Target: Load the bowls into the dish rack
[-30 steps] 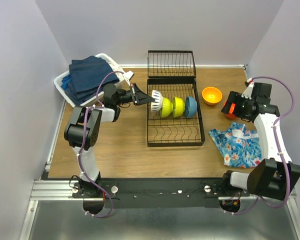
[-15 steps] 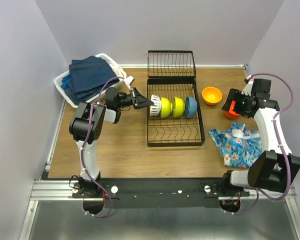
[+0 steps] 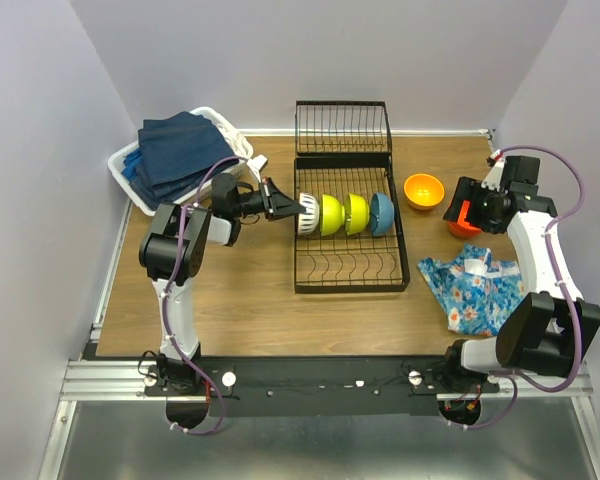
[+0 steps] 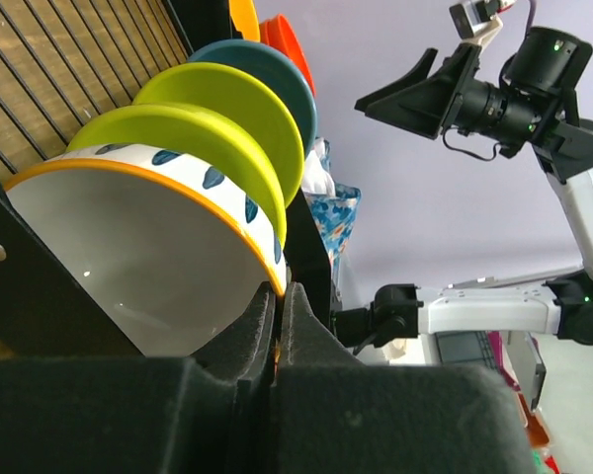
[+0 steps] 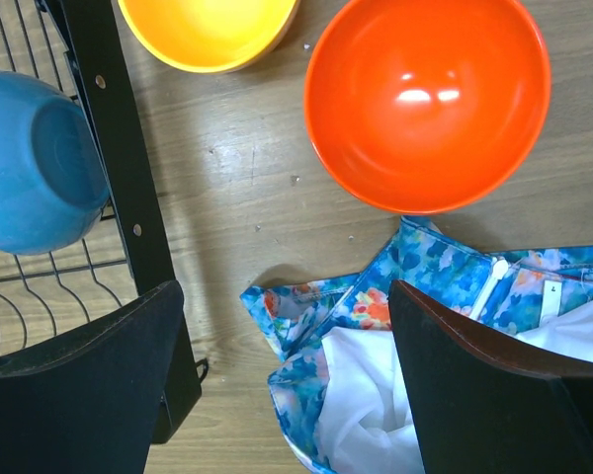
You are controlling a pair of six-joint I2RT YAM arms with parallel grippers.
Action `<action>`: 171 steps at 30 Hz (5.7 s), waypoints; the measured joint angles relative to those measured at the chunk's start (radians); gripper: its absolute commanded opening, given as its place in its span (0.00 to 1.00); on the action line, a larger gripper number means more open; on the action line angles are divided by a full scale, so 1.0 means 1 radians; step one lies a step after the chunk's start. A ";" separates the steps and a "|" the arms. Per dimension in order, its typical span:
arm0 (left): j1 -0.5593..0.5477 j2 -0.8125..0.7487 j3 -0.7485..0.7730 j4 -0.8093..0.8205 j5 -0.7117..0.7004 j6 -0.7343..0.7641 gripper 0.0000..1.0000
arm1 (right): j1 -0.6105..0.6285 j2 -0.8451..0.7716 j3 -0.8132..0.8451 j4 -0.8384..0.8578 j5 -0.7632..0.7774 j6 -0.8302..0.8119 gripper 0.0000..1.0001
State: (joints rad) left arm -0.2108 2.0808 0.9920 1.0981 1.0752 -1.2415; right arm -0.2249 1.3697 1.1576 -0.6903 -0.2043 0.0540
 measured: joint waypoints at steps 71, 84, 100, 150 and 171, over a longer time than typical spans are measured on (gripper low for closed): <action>-0.396 -0.594 0.318 -1.666 -0.649 1.548 0.57 | -0.037 0.624 0.593 0.029 0.037 -0.037 0.67; -0.348 -0.588 0.366 -1.684 -0.715 1.641 0.57 | -0.053 0.447 0.364 -0.035 0.179 -0.056 0.67; -0.348 -0.578 0.373 -1.671 -0.674 1.594 0.57 | -0.129 0.443 0.307 -0.036 0.206 -0.044 0.53; -0.348 -0.642 0.322 -1.653 -0.658 1.571 0.58 | -0.183 0.386 0.307 -0.029 0.105 0.024 0.01; -0.137 -0.896 0.138 -1.673 -0.827 1.497 0.66 | 0.335 -0.042 0.183 -0.125 -0.092 -0.109 0.01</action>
State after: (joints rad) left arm -0.3477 1.1843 1.1305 -0.5751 0.2478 0.2554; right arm 0.1101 1.3277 1.3403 -0.8150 -0.2962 -0.0547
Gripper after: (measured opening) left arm 0.651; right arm 0.015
